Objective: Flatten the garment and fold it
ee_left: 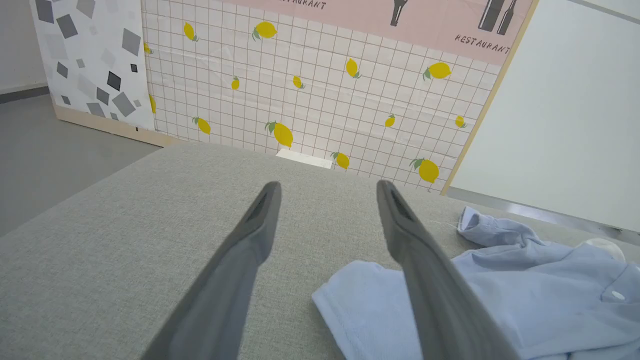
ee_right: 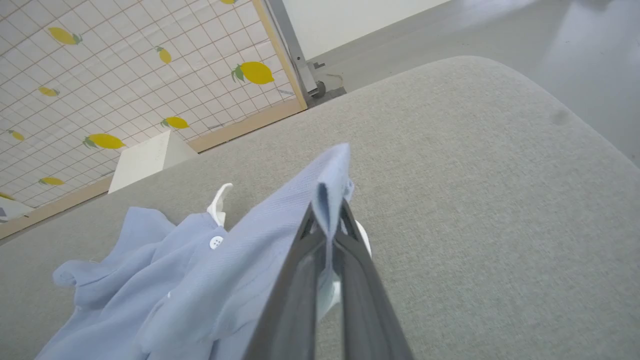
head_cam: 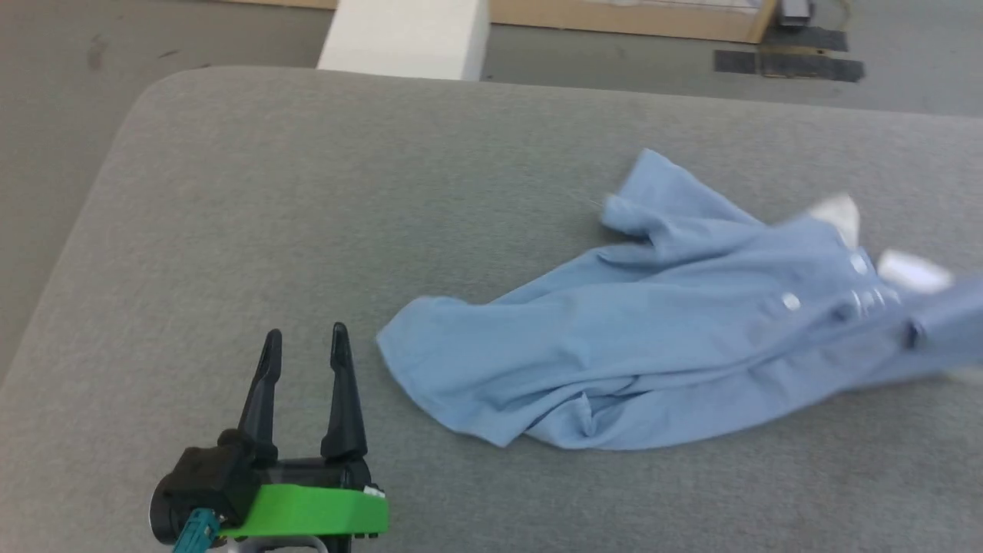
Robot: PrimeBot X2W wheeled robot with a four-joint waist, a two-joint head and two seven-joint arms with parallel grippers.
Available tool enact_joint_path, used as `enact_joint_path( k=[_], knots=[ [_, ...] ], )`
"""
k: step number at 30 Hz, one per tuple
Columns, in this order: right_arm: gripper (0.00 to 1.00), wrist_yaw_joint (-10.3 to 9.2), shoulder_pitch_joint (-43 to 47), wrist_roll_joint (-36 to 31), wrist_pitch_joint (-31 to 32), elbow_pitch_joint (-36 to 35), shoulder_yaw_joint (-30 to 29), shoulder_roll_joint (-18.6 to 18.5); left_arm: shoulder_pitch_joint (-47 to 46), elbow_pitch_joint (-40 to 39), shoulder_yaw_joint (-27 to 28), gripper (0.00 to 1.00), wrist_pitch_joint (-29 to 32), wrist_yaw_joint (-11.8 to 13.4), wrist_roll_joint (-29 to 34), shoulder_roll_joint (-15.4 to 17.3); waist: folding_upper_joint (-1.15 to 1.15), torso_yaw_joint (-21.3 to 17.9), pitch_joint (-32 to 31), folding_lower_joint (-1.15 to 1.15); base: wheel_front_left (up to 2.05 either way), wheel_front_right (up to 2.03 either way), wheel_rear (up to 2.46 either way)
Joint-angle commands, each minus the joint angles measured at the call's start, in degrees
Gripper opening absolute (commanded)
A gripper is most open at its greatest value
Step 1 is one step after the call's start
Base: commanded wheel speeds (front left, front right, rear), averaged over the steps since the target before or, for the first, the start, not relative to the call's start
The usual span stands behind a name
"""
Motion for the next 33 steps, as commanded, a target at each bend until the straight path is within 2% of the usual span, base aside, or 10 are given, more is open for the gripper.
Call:
enact_joint_path(
  k=[1, 6, 7, 8, 9, 12, 16, 18, 23, 33],
  knots=[
    [0.00, -0.08, 1.7, -0.4, 0.4, 0.2, -1.2, 1.0, -0.1, -0.1, 0.1, 1.00, -0.2, -0.4, 0.5, -0.1, 0.00, -2.0, 0.1, 0.00, 0.00, 0.00, 0.00],
    [0.00, -0.08, 6.9, -2.1, -0.9, 4.9, -4.6, 3.7, -0.7, 0.5, 0.0, 1.00, -0.2, -1.2, 1.0, -0.1, 0.00, -3.1, 0.4, 0.00, 0.00, 0.00, 0.00],
    [0.10, -0.08, 7.4, -2.4, -0.9, 5.9, -4.5, 4.0, -0.7, 0.6, 0.0, 1.00, -0.2, -1.4, 1.1, -0.1, 0.00, -3.2, 0.4, 0.00, 0.00, 0.00, 0.00],
    [0.80, -0.08, 8.0, -2.9, -1.2, 6.9, -3.9, 4.2, -0.8, 0.8, 0.1, 1.00, -0.2, -1.7, 1.3, -0.1, 0.00, -3.3, 0.3, 0.00, 0.00, 0.00, 0.00],
    [1.00, -0.08, 8.1, -3.0, -1.5, 7.5, -3.6, 4.4, -0.8, 0.9, 0.3, 1.00, -0.2, -1.8, 1.4, -0.1, 0.00, -3.3, 0.3, 0.00, 0.00, 0.00, 0.00],
    [1.00, -0.08, 7.5, -2.3, -2.4, 8.0, -1.9, 4.7, -0.7, 1.0, 0.8, 1.00, -0.2, -2.0, 1.7, -0.1, 0.00, -3.3, -0.2, 0.00, 0.00, 0.00, 0.00],
    [1.00, -0.08, 5.7, -1.8, -3.2, 1.9, 1.7, 2.8, -0.1, 1.1, 0.9, 1.00, -0.2, -2.1, 1.6, -0.1, 0.00, -2.7, -1.0, 0.00, 0.00, 0.00, 0.00],
    [1.00, -0.08, 2.7, -0.2, -1.1, -6.5, 6.8, 0.6, 0.3, 1.2, 0.3, 1.00, -0.2, -1.8, 1.1, -0.1, 0.00, -1.6, -1.7, 0.00, 0.00, 0.00, 0.00],
    [1.00, -0.08, 0.5, 0.6, 4.2, -11.4, 16.8, 0.6, 0.5, 1.3, -0.4, 1.00, -0.2, -1.6, 0.5, -0.1, 0.00, -0.3, -1.8, 0.00, 0.00, 0.00, 0.00],
    [1.00, -0.08, 1.4, 0.4, 15.0, -1.6, 35.7, 0.5, 0.1, 1.6, -0.8, 1.00, -0.2, -1.6, -0.1, -0.1, 0.00, 2.8, -1.3, 0.00, 0.00, 0.00, 0.00]
  ],
)
